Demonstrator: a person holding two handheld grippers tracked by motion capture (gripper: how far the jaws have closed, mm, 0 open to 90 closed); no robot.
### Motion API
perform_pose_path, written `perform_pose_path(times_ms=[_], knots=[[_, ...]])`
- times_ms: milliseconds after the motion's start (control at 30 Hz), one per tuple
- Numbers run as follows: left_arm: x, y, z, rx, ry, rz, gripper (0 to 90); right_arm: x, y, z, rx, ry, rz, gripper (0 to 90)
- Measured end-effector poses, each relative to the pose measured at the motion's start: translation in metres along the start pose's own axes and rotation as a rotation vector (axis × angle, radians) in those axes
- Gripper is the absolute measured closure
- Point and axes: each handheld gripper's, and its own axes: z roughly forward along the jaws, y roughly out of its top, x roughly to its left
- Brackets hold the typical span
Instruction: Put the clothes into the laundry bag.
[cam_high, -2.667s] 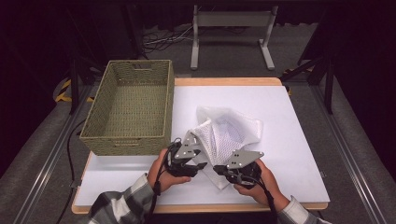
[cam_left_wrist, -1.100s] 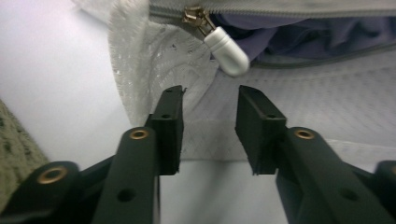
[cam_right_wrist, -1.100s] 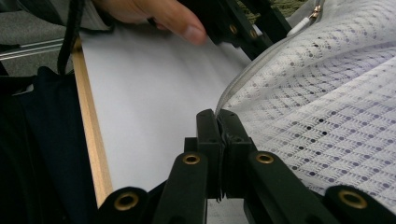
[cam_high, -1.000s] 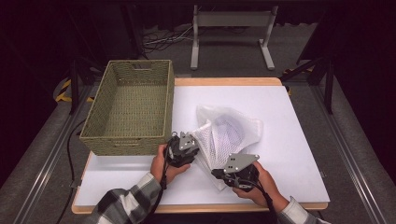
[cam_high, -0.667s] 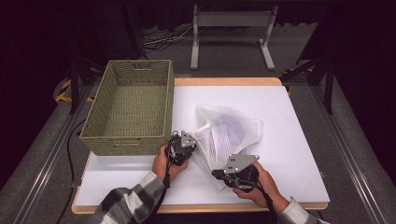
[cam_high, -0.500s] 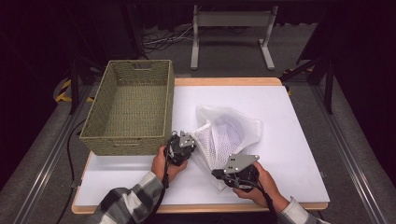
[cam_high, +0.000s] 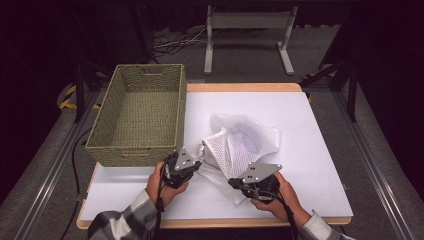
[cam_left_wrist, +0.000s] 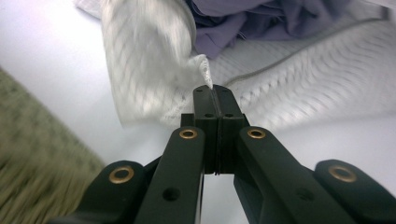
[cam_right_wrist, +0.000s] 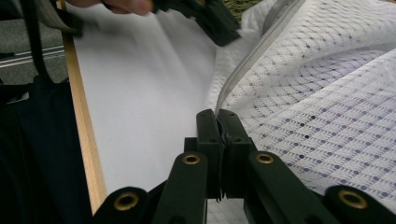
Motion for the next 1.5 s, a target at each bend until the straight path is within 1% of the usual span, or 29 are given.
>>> perform_pose_path(times_ms=[33,133,200,233,300,433,467,533,600,667,700,733,767,800,833,867,933,1000,1033,1067,1100,1133,1167,1267,1333,1367,1433,1467,1500], knots=[[-0.001,-0.004,-0.007,-0.003,-0.008,-0.013,90.0,0.0,0.0,0.0,-0.001,0.0,-0.001,89.0],[-0.009,-0.016,-0.021,0.01,-0.026,-0.018,90.0,0.002,0.001,0.0,-0.004,0.015,-0.004,89.1],[-0.015,-0.026,-0.027,0.028,-0.038,-0.024,90.0,0.004,0.003,0.001,0.001,0.025,-0.012,89.1],[-0.017,-0.031,-0.029,0.037,-0.034,-0.021,90.0,0.005,0.003,0.002,0.004,0.034,-0.02,89.0],[-0.02,-0.042,-0.034,0.055,-0.051,-0.043,90.0,0.007,0.004,0.004,0.012,0.038,-0.03,89.0],[-0.021,-0.056,-0.044,0.065,-0.061,-0.069,90.0,0.009,0.004,0.008,0.039,0.067,-0.051,88.9],[-0.021,-0.058,-0.046,0.066,-0.056,-0.07,90.0,0.01,0.003,0.009,0.047,0.074,-0.057,88.8],[-0.02,-0.061,-0.049,0.069,-0.05,-0.056,90.0,0.01,0.003,0.011,0.066,0.087,-0.061,88.8],[-0.017,-0.062,-0.054,0.07,-0.049,-0.046,90.0,0.01,0.002,0.014,0.078,0.087,-0.063,88.6],[-0.012,-0.065,-0.058,0.051,-0.039,-0.068,81.4,0.011,0.001,0.015,0.093,0.088,-0.067,87.9],[-0.012,-0.065,-0.058,0.051,-0.039,-0.068,74.9,0.011,0.001,0.015,0.093,0.088,-0.067,87.9],[-0.009,-0.066,-0.058,0.049,-0.034,-0.087,74.9,0.01,0.0,0.016,0.101,0.086,-0.07,87.8],[-0.005,-0.067,-0.059,0.033,-0.046,-0.096,74.5,0.01,0.0,0.017,0.108,0.084,-0.07,87.7],[-0.001,-0.065,-0.059,0.011,-0.039,-0.091,68.0,0.01,-0.001,0.019,0.114,0.084,-0.068,87.7],[-0.001,-0.065,-0.059,0.011,-0.039,-0.091,63.9,0.01,-0.001,0.019,0.114,0.084,-0.068,87.7],[0.001,-0.063,-0.058,-0.002,-0.027,-0.087,63.9,0.01,-0.001,0.02,0.12,0.083,-0.07,87.7],[0.006,-0.059,-0.054,-0.007,-0.017,-0.111,54.2,0.01,-0.002,0.021,0.128,0.082,-0.074,87.8],[0.01,-0.058,-0.048,-0.012,-0.01,-0.139,48.6,0.01,-0.003,0.022,0.134,0.08,-0.074,88.1],[0.013,-0.056,-0.043,-0.006,-0.023,-0.149,45.9,0.01,-0.003,0.022,0.138,0.082,-0.075,88.2],[0.015,-0.055,-0.04,0.0,-0.032,-0.156,46.5,0.01,-0.003,0.023,0.144,0.087,-0.072,88.2],[0.017,-0.053,-0.035,0.01,-0.043,-0.167,45.0,0.01,-0.004,0.024,0.148,0.088,-0.071,88.3],[0.018,-0.052,-0.031,0.012,-0.053,-0.165,43.5,0.01,-0.005,0.025,0.152,0.093,-0.074,88.7],[0.019,-0.051,-0.028,0.016,-0.063,-0.173,43.4,0.011,-0.005,0.025,0.157,0.095,-0.077,88.7],[0.021,-0.046,-0.019,0.032,-0.077,-0.165,42.8,0.012,-0.006,0.027,0.164,0.098,-0.076,88.7],[0.022,-0.044,-0.014,0.046,-0.094,-0.16,50.2,0.012,-0.007,0.028,0.171,0.101,-0.077,88.7],[0.022,-0.042,-0.011,0.054,-0.084,-0.154,50.8,0.012,-0.007,0.029,0.173,0.102,-0.076,88.7],[0.023,-0.041,-0.007,0.062,-0.106,-0.162,59.8,0.013,-0.007,0.029,0.175,0.106,-0.081,88.7],[0.025,-0.041,-0.005,0.069,-0.098,-0.149,64.1,0.013,-0.007,0.03,0.175,0.105,-0.08,88.5],[0.025,-0.041,-0.004,0.077,-0.096,-0.146,72.5,0.013,-0.007,0.03,0.175,0.106,-0.08,88.6]])
